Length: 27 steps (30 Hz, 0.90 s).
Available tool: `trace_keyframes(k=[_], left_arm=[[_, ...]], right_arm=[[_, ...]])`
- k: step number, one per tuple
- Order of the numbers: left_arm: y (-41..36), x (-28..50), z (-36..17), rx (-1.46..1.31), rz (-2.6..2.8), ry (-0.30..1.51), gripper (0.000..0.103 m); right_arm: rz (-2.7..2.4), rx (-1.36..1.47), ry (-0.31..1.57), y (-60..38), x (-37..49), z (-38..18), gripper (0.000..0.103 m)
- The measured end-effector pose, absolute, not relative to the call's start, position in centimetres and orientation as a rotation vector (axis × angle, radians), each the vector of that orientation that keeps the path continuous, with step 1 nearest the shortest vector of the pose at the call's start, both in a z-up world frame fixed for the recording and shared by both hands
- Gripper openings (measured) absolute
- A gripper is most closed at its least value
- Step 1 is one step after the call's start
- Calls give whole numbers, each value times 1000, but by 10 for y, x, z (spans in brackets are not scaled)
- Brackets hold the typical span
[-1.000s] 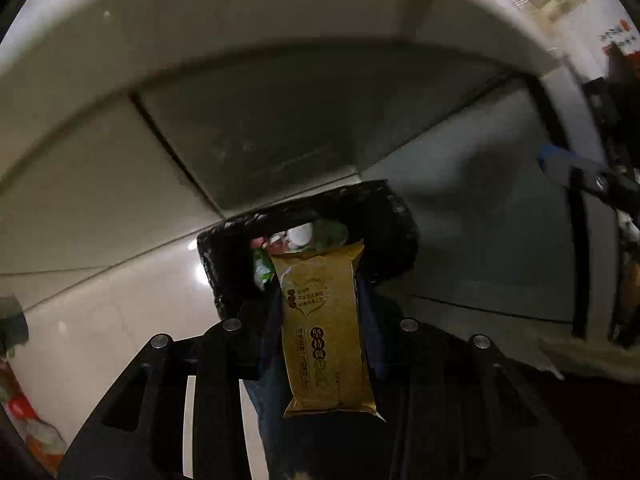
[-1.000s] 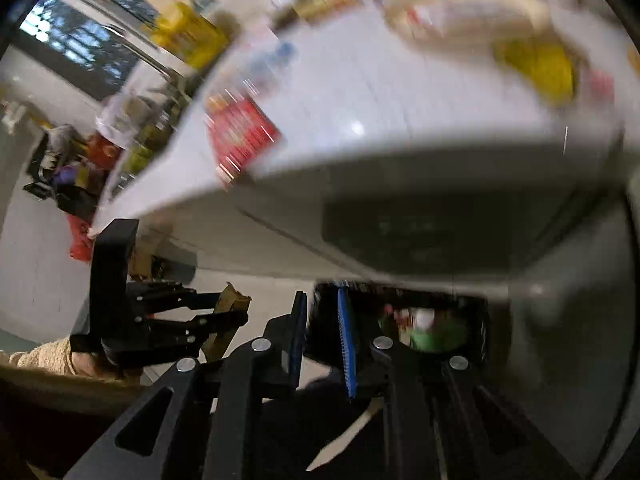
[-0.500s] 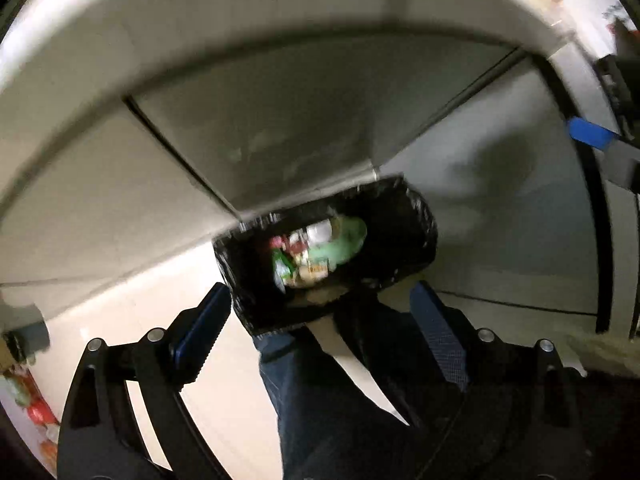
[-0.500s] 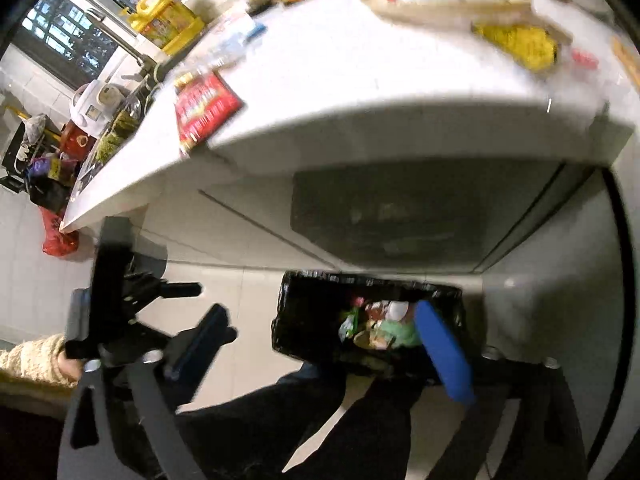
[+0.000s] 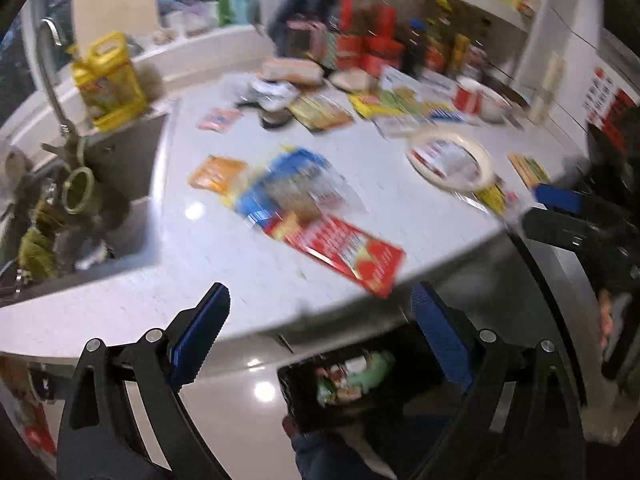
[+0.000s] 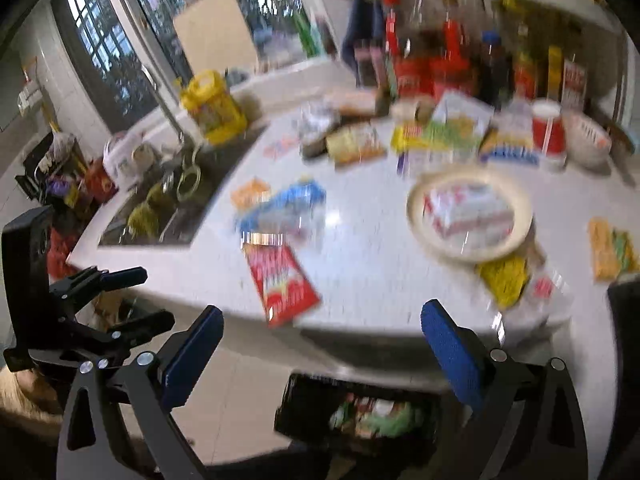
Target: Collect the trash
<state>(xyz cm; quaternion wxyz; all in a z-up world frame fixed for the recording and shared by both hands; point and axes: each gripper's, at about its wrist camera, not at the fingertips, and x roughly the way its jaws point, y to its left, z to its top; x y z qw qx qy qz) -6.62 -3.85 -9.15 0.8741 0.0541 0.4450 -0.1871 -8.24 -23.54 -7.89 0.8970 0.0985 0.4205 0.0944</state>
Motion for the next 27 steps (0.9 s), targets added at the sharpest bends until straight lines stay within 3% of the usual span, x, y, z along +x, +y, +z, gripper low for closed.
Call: trace_keyframes(k=[8,27], left_arm=[[-33,-40,-73,102,-277,882,90],[-23,-28,-51,93,-174,837,90]], right_arm=[[121,194,786,-234,-61,-44,98],[94,203,773,-223,-52,-33,98]])
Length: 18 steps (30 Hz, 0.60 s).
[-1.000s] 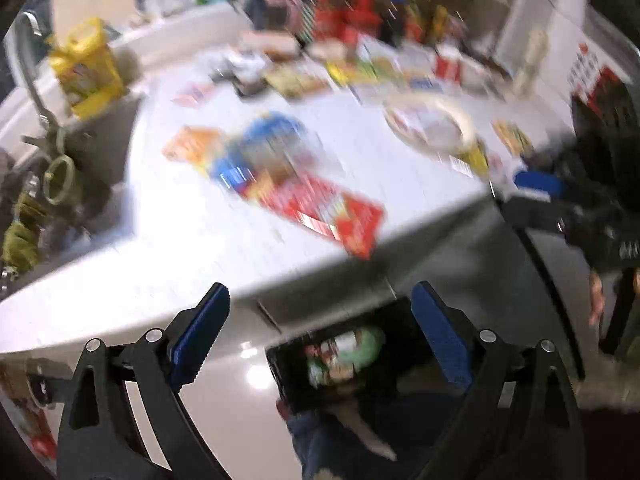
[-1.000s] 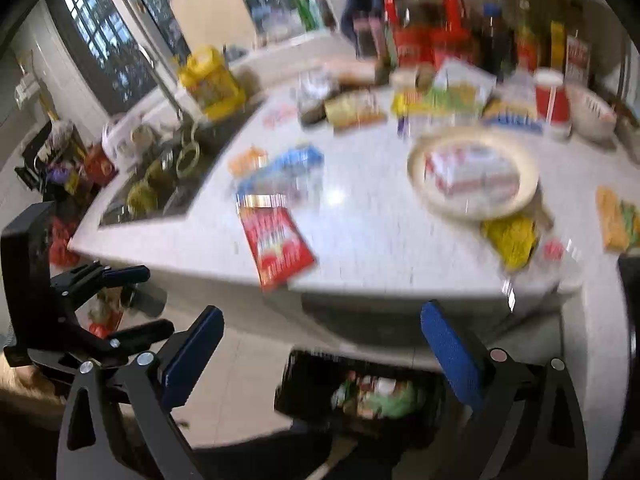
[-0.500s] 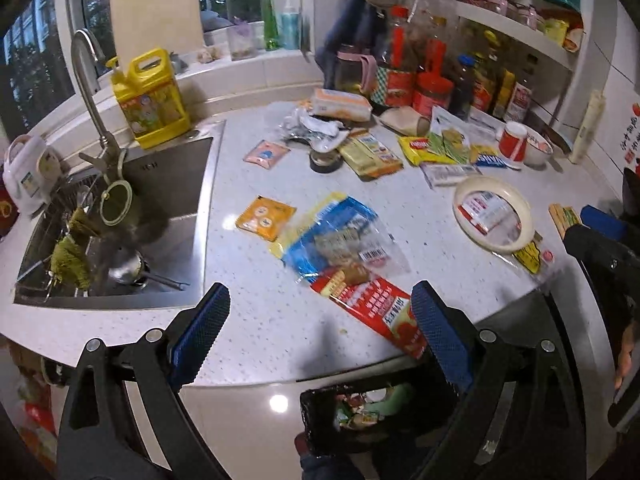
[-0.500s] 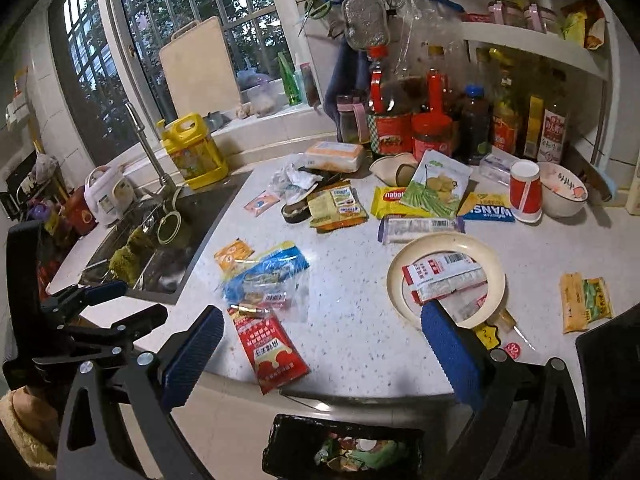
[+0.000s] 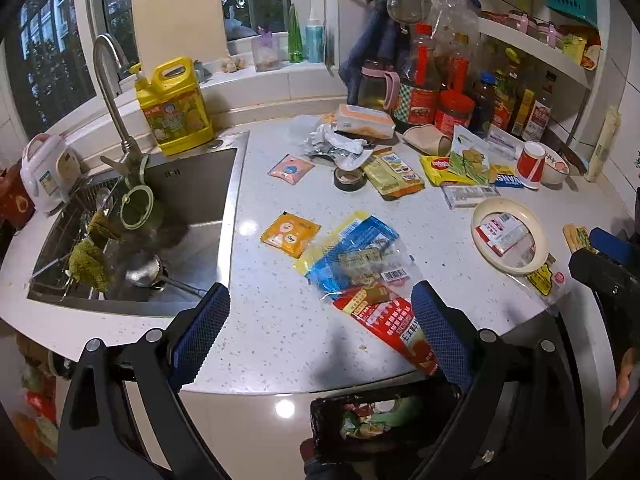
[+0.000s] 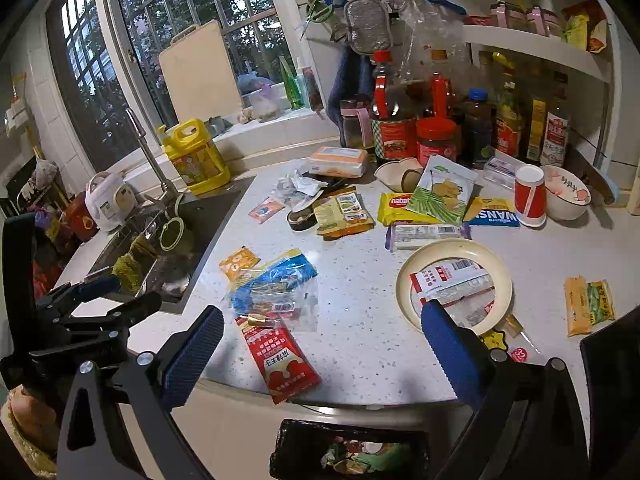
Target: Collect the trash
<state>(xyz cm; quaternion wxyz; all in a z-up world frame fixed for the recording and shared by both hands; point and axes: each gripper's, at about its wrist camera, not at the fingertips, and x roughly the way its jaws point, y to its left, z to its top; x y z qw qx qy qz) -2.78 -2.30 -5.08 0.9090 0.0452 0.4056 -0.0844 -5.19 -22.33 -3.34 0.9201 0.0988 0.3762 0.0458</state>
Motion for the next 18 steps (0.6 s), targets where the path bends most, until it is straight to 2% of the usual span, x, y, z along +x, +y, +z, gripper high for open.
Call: trace_keyframes(k=[18], left_arm=[[-3,-20,-14,-2,-54,751,90]], right_arm=[[104,192,737,-214,-50,-21,98]])
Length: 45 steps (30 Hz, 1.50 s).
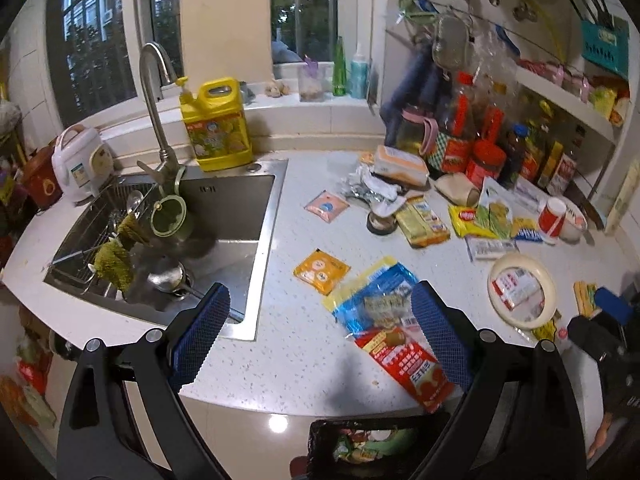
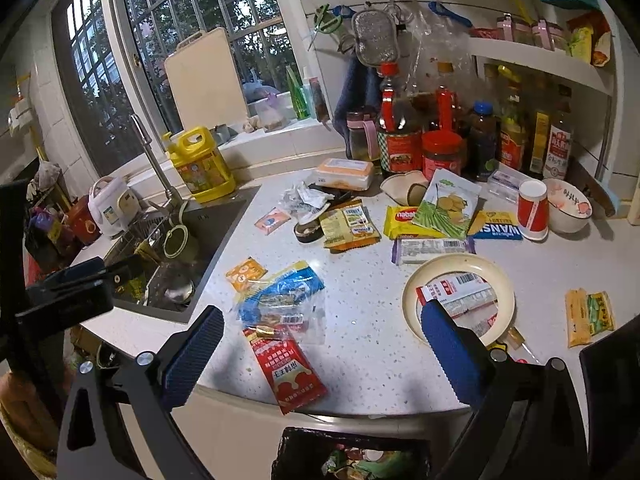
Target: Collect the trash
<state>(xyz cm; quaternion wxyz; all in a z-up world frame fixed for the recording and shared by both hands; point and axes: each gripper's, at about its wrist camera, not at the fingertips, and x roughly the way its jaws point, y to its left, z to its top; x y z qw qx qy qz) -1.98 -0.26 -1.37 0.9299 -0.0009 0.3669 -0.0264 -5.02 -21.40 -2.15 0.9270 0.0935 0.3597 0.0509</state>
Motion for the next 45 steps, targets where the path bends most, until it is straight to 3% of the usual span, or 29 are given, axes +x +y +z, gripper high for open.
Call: trace_keyframes(k=[45], left_arm=[[-5,-21,-1,12,-34,712,90]], right_arm=[[64,168,680,-208,-39,5,98]])
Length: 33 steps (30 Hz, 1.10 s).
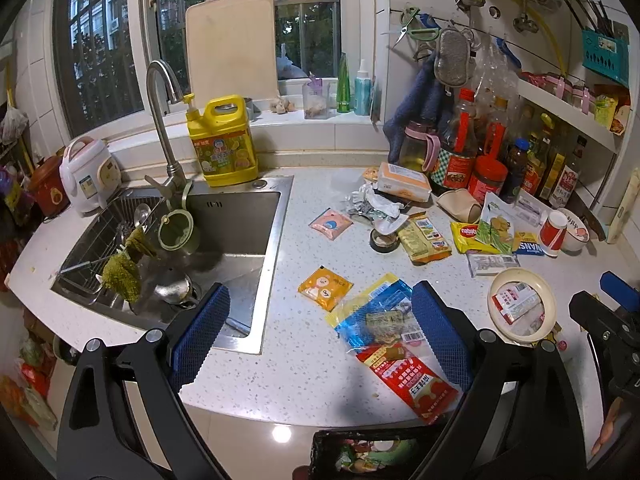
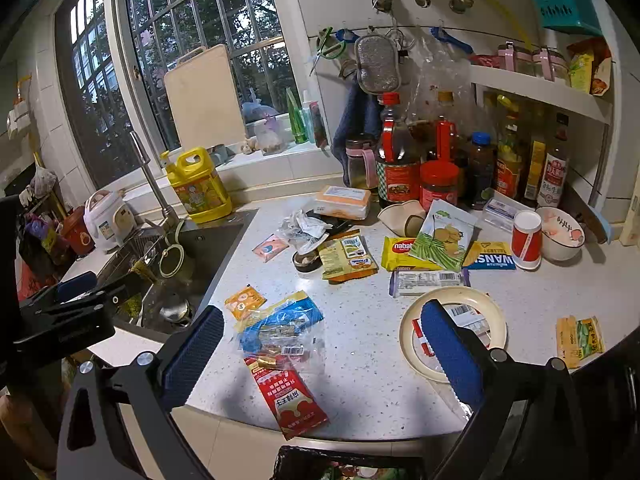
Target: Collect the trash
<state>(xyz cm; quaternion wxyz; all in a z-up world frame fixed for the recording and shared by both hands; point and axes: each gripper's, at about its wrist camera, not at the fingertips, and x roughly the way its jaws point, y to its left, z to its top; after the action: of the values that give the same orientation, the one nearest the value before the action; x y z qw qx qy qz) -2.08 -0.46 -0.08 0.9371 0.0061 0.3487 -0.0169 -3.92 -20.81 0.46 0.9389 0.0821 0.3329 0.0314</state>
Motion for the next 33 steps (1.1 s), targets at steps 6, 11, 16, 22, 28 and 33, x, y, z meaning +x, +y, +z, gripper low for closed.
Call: trace_keyframes(k=[6,11,16,22,28,33], left_arm=[[-5,-21,-1,12,-36,712,90],[-6,-21,-1,9,-35,713,90],[-6,-21,-1,10,-36,713,90],[-6,-21,0,15,-36,713,90],[-6,-20,0,14,-40,714,90],[-5,-19,-1,16,-49,715,90]], right_arm=[[64,169,681,-207,-40,4,98],[62,170,680,-206,-41,4,98],[63,172,680,-207,-40,4,98],[63,172,681,-206,-41,4,98],[61,175,681,-206,-41,4,98],[60,176,681,-206,-41,3,98]])
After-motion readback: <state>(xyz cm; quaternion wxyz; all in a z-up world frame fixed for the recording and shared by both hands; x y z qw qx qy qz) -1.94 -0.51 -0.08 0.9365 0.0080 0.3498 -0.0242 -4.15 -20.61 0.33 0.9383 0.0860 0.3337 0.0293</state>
